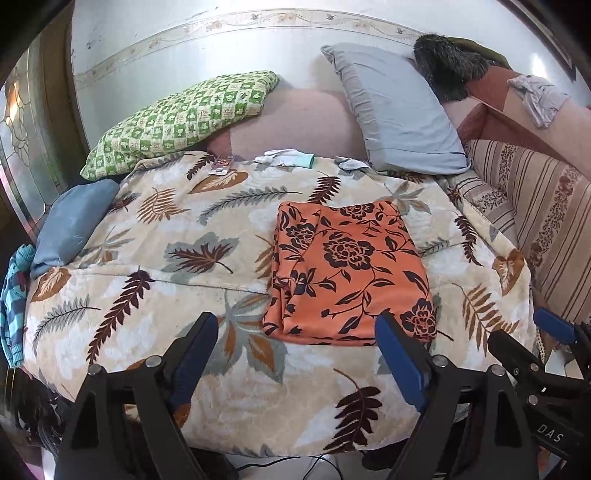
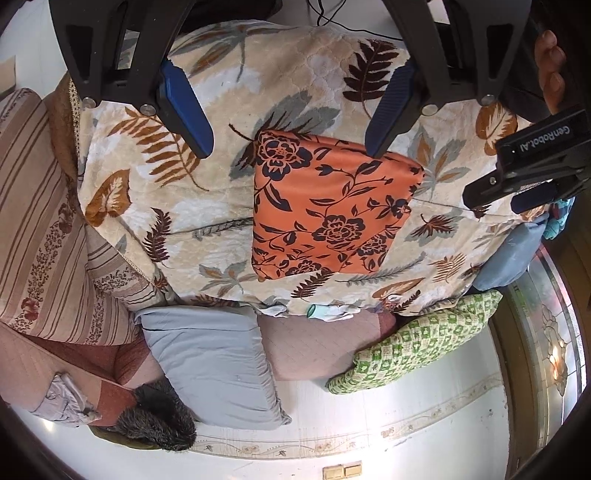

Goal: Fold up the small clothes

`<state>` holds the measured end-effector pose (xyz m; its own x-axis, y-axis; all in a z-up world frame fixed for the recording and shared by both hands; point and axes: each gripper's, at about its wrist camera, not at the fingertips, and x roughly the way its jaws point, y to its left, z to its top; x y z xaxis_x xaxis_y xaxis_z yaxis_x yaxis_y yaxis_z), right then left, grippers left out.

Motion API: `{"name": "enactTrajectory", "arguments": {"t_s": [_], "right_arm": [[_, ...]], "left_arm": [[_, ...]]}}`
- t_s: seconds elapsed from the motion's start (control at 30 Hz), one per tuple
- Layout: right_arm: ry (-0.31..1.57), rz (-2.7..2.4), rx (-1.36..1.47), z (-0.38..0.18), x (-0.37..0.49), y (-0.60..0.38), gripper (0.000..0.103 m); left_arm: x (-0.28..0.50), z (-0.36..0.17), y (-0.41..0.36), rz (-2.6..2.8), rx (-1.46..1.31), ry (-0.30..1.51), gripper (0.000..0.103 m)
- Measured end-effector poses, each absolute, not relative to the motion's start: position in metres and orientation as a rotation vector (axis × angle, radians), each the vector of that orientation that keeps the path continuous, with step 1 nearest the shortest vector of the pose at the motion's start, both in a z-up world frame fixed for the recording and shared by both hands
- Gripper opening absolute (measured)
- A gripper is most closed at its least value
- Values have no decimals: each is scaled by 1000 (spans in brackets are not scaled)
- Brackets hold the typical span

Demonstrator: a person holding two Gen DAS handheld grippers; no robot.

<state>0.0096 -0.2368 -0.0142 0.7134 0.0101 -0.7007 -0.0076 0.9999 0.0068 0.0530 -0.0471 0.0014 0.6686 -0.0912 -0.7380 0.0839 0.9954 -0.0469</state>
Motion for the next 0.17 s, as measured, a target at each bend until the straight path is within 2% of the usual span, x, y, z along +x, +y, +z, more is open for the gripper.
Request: {"name": "enactTrajectory", "arguments": {"t_s": [0.03,0.17], "right_arm": [[773,8,2,-14,9,-236,87],[771,14,-2,-12,13,-235,87]], "left_arm": [[53,2,-47,-103,-17,830,102],[56,4,-45,-103,-40,811,103]]}}
